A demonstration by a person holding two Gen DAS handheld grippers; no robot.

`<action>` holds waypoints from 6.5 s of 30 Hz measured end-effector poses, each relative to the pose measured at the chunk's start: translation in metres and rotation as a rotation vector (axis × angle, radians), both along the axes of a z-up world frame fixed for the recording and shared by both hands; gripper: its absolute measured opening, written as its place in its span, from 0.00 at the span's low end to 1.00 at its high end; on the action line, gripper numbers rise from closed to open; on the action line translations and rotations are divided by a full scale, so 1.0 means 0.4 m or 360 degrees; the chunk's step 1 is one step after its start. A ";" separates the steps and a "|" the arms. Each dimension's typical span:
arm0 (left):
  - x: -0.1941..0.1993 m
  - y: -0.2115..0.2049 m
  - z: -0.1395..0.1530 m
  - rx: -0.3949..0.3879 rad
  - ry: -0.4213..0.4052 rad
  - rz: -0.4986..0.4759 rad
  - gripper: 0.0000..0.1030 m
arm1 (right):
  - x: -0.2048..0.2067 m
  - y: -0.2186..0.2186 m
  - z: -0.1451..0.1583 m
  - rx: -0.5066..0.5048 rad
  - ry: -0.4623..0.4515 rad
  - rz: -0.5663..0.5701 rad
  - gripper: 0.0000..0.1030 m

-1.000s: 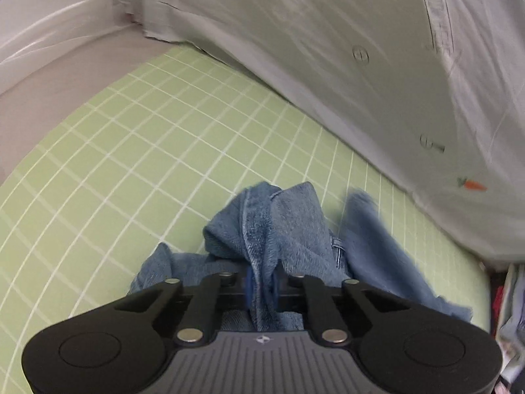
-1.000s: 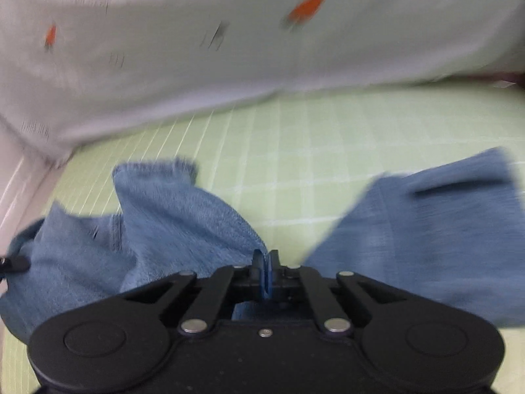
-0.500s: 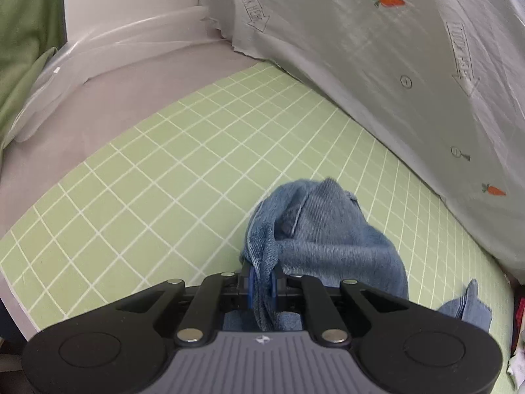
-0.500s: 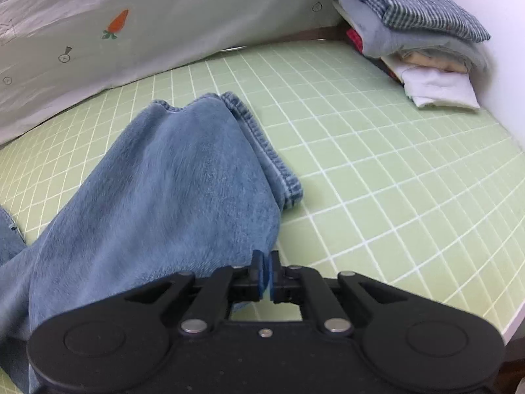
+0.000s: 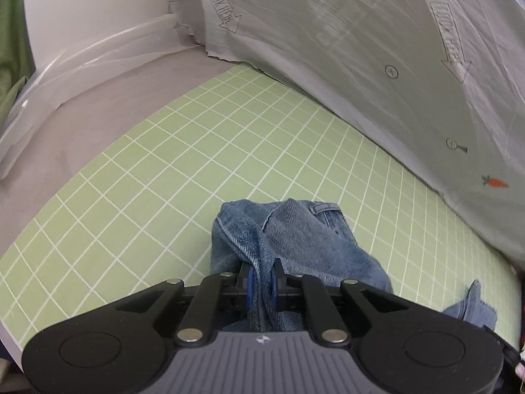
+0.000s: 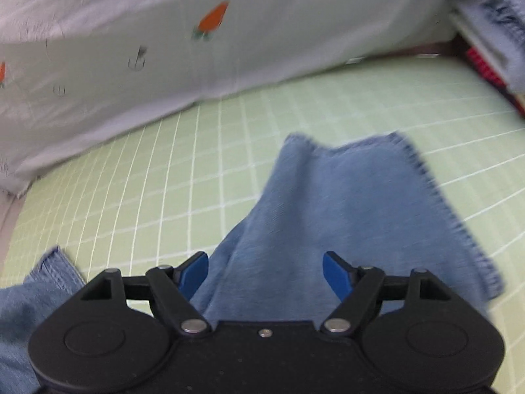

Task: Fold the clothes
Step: 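Lift and shake the jeans out with both tools, spreading them over the mat, then lay the jeans flat and open both tools, releasing the fabric, then grasp a leg hem with the right tool and pull it straight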

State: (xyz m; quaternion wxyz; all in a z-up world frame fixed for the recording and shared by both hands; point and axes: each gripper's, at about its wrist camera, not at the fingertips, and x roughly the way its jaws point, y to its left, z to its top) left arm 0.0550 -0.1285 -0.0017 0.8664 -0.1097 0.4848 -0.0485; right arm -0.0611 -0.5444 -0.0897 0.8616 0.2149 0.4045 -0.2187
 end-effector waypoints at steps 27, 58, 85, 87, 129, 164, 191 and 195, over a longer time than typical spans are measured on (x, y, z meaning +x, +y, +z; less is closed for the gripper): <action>0.037 0.066 -0.052 -0.0157 0.0135 0.0152 0.28 | -0.131 -0.046 0.103 -0.0284 -0.0116 -0.0230 0.93; 0.309 -0.163 0.048 -0.0060 -0.0229 -0.0112 0.68 | 0.023 -0.295 0.256 -0.0743 -0.0098 -0.0499 0.92; 0.134 0.128 0.004 0.0017 -0.0181 0.0280 0.17 | -0.121 -0.087 0.100 -0.0333 0.0128 -0.0357 0.92; 0.115 0.178 0.028 0.0116 -0.0263 0.0357 0.19 | -0.144 -0.065 0.098 -0.0325 0.0133 -0.0361 0.93; -0.270 -0.148 0.038 0.0069 -0.0194 -0.0034 0.87 | -0.659 -0.207 0.173 -0.0392 -0.0199 -0.0611 0.04; -0.396 -0.443 0.073 0.0193 -0.0156 -0.0011 0.88 | -0.517 -0.535 -0.038 -0.0186 0.0062 0.0009 0.15; 0.058 -0.483 -0.072 0.0106 -0.0021 -0.0025 0.88 | 0.066 -0.529 -0.060 -0.0270 0.0147 0.0332 0.54; 0.050 -0.470 -0.088 0.0101 -0.0009 0.0015 0.88 | 0.093 -0.535 -0.025 -0.0280 0.0111 0.0509 0.03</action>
